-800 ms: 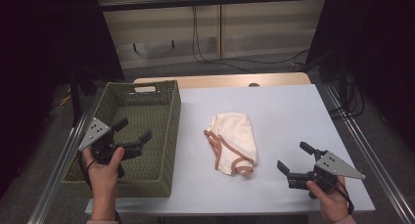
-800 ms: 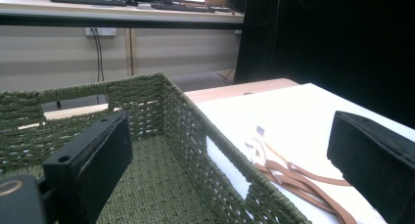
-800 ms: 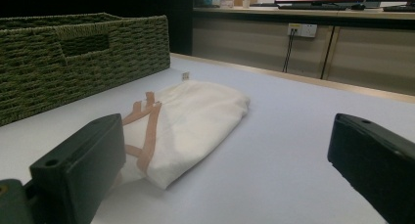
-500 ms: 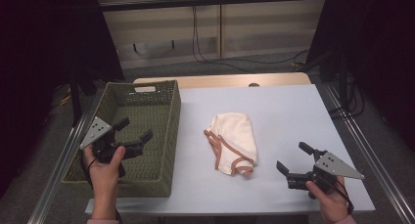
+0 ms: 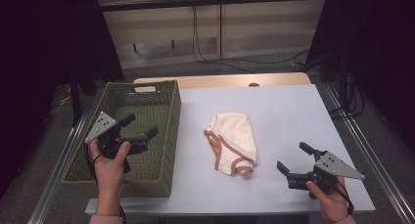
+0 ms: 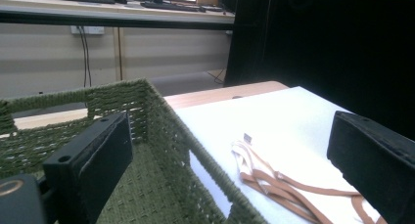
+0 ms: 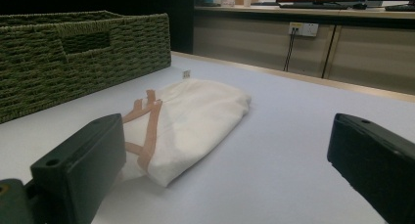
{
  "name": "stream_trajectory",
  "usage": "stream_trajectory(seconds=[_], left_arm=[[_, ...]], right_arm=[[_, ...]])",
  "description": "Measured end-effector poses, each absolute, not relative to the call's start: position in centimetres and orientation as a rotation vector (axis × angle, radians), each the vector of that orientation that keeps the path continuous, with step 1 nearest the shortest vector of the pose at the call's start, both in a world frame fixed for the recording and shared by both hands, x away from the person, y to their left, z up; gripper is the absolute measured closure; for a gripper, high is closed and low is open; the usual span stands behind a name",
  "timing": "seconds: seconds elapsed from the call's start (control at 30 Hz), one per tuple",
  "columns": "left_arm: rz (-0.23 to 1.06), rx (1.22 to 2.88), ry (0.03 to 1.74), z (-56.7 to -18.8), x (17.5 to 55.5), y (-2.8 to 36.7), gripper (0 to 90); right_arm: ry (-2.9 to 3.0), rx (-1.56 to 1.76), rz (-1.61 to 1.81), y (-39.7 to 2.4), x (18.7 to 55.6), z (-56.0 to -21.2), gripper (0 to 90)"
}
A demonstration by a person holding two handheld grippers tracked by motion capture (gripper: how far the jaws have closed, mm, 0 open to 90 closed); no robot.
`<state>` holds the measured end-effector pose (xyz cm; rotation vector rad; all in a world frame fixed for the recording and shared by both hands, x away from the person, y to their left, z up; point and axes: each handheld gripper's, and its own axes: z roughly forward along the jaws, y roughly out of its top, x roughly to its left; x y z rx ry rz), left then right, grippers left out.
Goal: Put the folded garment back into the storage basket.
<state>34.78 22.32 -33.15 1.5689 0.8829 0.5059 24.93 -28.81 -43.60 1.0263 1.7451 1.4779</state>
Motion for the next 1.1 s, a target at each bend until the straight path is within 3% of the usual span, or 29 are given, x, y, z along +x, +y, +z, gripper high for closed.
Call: stream_trajectory(seconds=[1.1], left_arm=[[0.419,1.617,0.832,-30.2,37.3,17.3,3.3]], right_arm=[[1.751,1.030,1.470,-28.8,24.9,-43.7,0.3]])
